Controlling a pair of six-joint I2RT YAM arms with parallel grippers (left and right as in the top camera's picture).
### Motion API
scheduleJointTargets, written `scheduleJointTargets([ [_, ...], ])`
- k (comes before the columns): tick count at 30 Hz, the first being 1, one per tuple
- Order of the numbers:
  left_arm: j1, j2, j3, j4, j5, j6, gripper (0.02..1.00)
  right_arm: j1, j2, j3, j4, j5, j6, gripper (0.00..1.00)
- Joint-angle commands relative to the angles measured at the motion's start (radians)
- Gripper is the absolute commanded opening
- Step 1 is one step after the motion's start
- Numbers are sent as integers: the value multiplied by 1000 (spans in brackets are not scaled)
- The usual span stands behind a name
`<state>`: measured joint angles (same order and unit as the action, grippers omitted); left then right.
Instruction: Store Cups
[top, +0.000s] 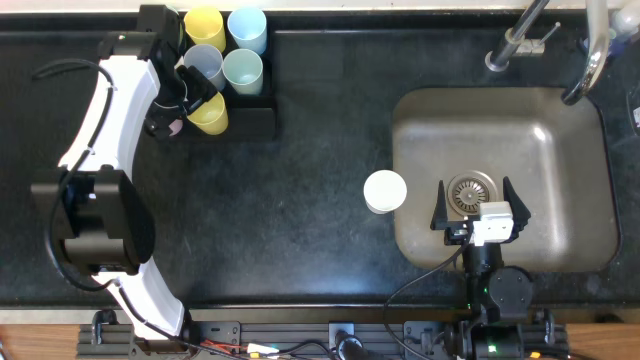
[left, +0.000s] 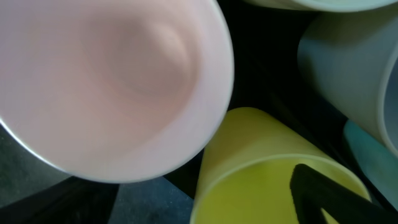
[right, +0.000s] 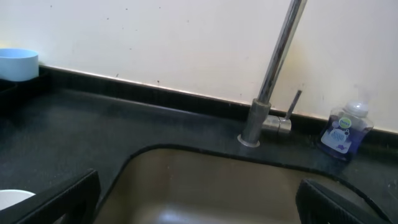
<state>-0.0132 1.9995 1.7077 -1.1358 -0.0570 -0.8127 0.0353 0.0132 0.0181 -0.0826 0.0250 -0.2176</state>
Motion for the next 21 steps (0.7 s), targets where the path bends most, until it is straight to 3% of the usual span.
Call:
scheduleJointTargets([
  [1, -4, -13, 2, 2, -16, -7, 987, 5, -6, -13, 5, -6, -3, 998],
  [14, -71, -211, 2, -8, -10, -5, 1000, 5, -6, -13, 5, -6, -3, 993],
  [21, -100, -439, 2, -164, -13, 19, 1000, 5, -6, -13, 5, -6, -3, 998],
])
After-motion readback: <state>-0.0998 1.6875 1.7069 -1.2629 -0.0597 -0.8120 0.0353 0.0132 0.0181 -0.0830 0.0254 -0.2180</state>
